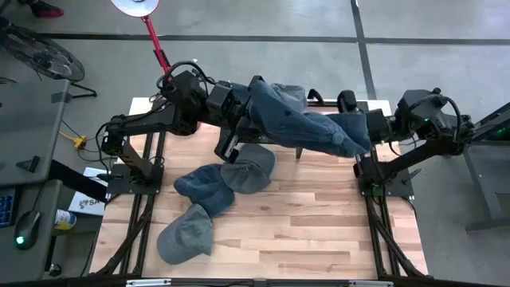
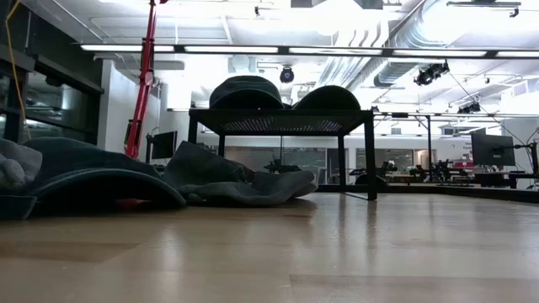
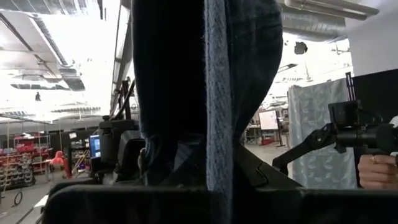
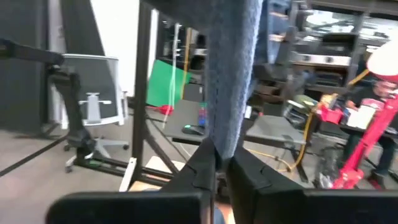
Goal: Pick & Place hat
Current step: Stack the right blue cap on top of the blue cap on the shelf
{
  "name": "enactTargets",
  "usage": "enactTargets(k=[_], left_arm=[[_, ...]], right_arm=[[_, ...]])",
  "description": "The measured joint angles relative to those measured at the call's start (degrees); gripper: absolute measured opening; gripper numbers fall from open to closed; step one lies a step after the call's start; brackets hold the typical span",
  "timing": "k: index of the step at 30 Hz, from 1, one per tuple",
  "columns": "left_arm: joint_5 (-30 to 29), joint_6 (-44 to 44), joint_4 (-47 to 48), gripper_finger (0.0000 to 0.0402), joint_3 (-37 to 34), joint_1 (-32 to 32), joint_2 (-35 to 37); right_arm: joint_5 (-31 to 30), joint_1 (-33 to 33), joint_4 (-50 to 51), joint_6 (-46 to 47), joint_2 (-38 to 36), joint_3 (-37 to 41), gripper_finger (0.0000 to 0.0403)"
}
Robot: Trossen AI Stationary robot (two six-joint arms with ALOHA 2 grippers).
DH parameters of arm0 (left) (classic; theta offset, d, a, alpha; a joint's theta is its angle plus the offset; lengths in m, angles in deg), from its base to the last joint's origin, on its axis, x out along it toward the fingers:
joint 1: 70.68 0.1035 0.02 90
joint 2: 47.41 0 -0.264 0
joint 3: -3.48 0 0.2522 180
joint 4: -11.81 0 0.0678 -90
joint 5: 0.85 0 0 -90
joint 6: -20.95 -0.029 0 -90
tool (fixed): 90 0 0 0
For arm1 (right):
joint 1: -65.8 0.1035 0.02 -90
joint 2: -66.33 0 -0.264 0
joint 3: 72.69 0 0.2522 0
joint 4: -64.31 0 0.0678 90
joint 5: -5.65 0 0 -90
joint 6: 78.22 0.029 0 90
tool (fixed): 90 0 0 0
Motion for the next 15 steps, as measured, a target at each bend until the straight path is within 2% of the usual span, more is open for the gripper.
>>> enactTargets(k=[4, 7, 10, 15], left_arm=[[-0.3, 0.0, 0.0, 0.0014, 0.0, 0.0, 0.0], [-2.0, -0.1, 0.5, 0.0032, 0.0, 0.0, 0.0], [-2.7, -0.6, 2.9, 0.007, 0.1, 0.0, 0.1], [-4.5, -0.7, 11.3, 0.0157, 0.1, 0.1, 0.2]], right_arm=[[0.7, 0.0, -0.1, 0.6, 0.0, 0.0, 0.001], [0.5, 0.0, -0.2, 1.3, 0.0, 0.0, 0.0008], [-0.7, 0.0, 0.2, 1.8, -0.1, 0.0, 0.0008], [-3.0, -0.3, 1.9, 4.4, -1.1, 0.0, 0.0007]])
